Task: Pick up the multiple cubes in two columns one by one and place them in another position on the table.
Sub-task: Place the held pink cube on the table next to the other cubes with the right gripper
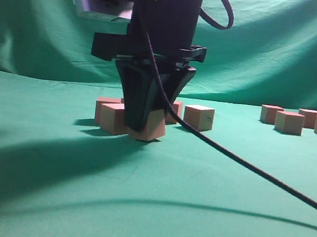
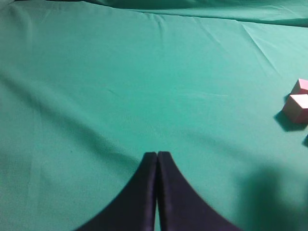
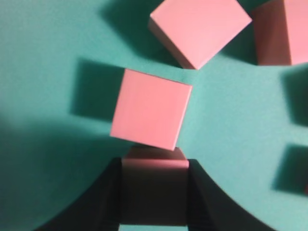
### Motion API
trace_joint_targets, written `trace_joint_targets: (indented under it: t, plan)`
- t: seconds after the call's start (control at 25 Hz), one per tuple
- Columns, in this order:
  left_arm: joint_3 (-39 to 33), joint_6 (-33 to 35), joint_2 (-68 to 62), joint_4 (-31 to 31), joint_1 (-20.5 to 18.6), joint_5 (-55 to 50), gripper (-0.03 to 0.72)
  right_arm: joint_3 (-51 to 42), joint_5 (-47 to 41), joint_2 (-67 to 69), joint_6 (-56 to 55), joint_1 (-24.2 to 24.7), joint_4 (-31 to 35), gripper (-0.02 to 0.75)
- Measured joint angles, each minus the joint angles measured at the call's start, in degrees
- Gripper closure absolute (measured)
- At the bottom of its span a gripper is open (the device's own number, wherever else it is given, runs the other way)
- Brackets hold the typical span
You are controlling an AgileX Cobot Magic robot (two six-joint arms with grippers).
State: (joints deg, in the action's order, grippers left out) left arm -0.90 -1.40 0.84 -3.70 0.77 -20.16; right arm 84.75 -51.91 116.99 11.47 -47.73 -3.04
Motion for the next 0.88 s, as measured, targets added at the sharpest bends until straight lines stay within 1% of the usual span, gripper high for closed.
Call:
trace_joint_targets:
  t: [0.16,0.28,0.4,0.48,0.6,0.64,0.68,0.76,0.88]
  plan:
    - [0.0,0.0,0.0,0.0,0.0,0.0,0.688,0.08,-0.88,0.0,0.0,0.0,-0.48,0.467]
    - [0.0,0.0,0.0,0.0,0.0,0.0,0.688,0.08,-2.31,0.63,0.0,0.0,-1.07,0.341]
    - [0.0,0.0,0.0,0.0,0.0,0.0,0.688,0.24,-3.49,0.61,0.0,0.0,-1.18,0.196]
    - [0.0,0.0,0.0,0.0,0.0,0.0,0.688,1.46,-5.09,0.61,0.0,0.0,-1.26,0.134]
    - [0.0,0.0,0.0,0.0,0.0,0.0,0.688,5.32,-9.29,0.26,0.0,0.0,-1.55,0.145]
    - [0.0,0.0,0.0,0.0,0.0,0.0,0.688,7.05,-11.14,-0.13,0.0,0.0,-1.83,0.104]
    - [0.0,0.0,0.0,0.0,0.0,0.0,0.688,8.98,-13.08,-0.62,0.0,0.0,-1.93,0.119]
    - [0.0,0.0,0.0,0.0,0.0,0.0,0.688,12.8,-16.33,-1.77,0.0,0.0,-2.23,0.119]
    - [0.0,0.0,0.0,0.0,0.0,0.0,0.688,18.07,-18.01,-3.79,-0.17,0.0,-4.62,0.119]
